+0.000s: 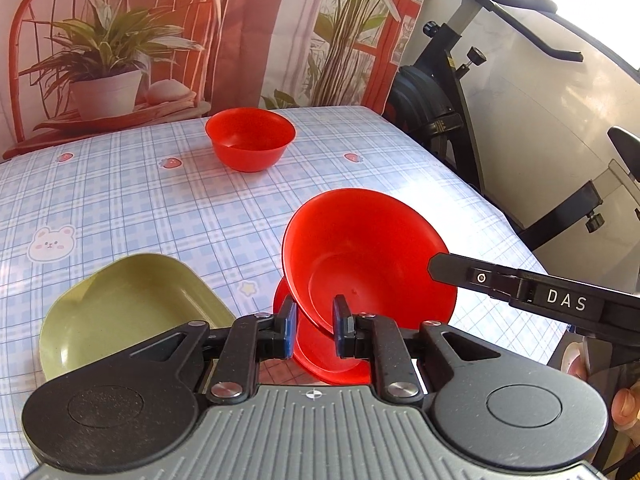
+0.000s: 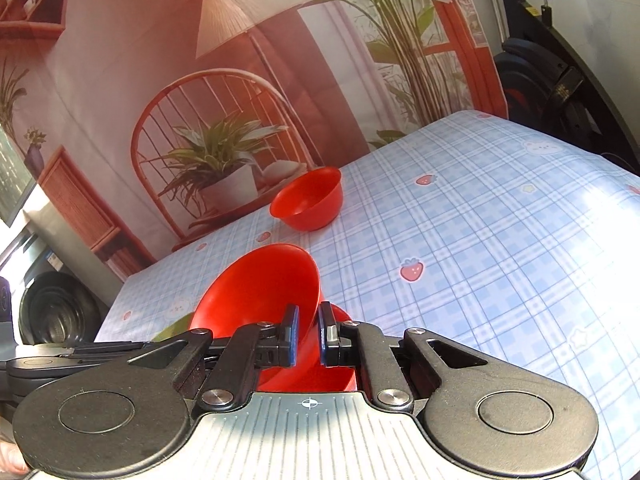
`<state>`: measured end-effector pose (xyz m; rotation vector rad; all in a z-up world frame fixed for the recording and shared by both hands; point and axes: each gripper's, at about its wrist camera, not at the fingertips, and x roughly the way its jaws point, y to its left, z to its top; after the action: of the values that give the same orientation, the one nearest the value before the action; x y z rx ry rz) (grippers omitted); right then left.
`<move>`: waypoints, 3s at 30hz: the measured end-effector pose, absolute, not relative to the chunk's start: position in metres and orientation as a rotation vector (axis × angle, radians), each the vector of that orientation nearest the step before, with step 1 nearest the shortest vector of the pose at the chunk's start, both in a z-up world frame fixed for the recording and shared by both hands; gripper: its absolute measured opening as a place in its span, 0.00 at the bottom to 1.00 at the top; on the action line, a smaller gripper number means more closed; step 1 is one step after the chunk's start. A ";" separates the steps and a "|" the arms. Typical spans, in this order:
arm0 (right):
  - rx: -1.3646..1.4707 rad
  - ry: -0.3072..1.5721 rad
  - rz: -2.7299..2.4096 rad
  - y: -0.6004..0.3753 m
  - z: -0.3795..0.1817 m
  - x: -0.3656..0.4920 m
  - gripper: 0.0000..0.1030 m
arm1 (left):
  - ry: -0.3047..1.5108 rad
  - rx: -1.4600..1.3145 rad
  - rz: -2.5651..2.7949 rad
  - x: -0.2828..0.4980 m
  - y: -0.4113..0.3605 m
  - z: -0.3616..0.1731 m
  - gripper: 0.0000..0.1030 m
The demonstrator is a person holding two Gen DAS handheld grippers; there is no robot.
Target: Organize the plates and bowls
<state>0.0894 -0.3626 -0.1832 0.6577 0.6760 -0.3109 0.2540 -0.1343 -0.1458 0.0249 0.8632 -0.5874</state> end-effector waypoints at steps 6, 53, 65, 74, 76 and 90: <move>0.666 0.713 -0.321 -0.360 -0.196 0.089 0.10 | 0.890 0.045 -0.577 0.256 -0.137 -0.157 0.17; 0.420 0.647 -0.404 -0.408 -0.177 0.129 0.17 | 0.714 -0.062 -0.487 0.316 -0.110 -0.114 0.32; 0.427 0.658 -0.308 -0.455 -0.208 0.210 0.18 | 0.737 -0.063 -0.510 0.387 -0.135 -0.132 0.32; 0.427 0.699 -0.280 -0.474 -0.249 0.274 0.21 | 0.806 -0.115 -0.501 0.448 -0.151 -0.162 0.32; 0.441 0.705 -0.283 -0.478 -0.256 0.286 0.21 | 0.816 -0.120 -0.500 0.457 -0.153 -0.167 0.32; 0.447 0.756 -0.249 -0.474 -0.278 0.318 0.14 | 0.849 -0.126 -0.508 0.478 -0.158 -0.189 0.26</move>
<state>0.3182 -0.4742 -0.2776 0.4469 0.7562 -0.2487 0.4781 -0.1577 -0.1888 -0.1258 0.8493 -0.5075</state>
